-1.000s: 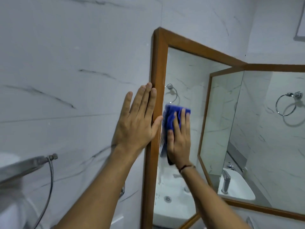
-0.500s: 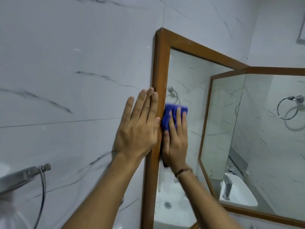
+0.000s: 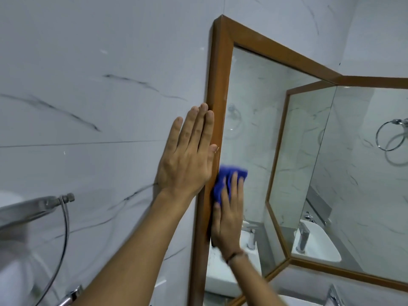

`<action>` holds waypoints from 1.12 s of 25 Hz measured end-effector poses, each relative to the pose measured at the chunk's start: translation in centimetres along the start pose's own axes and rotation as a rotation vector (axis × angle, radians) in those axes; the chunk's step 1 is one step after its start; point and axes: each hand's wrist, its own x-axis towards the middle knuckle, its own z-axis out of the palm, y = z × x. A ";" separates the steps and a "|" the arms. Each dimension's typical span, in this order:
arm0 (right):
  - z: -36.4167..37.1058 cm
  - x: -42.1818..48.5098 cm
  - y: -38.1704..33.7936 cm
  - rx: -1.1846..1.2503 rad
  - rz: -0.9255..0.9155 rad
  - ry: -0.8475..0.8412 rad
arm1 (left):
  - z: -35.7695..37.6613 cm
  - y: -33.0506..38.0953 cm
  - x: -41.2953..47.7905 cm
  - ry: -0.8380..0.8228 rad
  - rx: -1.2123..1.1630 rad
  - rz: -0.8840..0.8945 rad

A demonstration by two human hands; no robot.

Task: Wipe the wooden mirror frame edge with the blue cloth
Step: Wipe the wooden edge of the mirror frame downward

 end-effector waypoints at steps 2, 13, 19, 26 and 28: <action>0.4 -9.2 0.5 0.019 0.108 -0.132 | 0.0 0.0 -0.3 -0.012 -0.016 -0.019; 1.2 -9.7 1.2 0.020 0.078 -0.114 | 0.2 2.3 -5.2 -0.059 -0.050 -0.105; 0.4 -3.1 1.8 0.018 0.002 -0.041 | 0.6 3.5 -6.6 -0.085 -0.045 -0.150; 1.6 -11.4 3.4 0.006 0.066 -0.140 | 1.7 5.0 -8.0 -0.048 -0.113 -0.215; 1.2 -20.2 4.0 -0.035 0.096 -0.256 | 2.2 5.9 -9.4 -0.033 -0.136 -0.243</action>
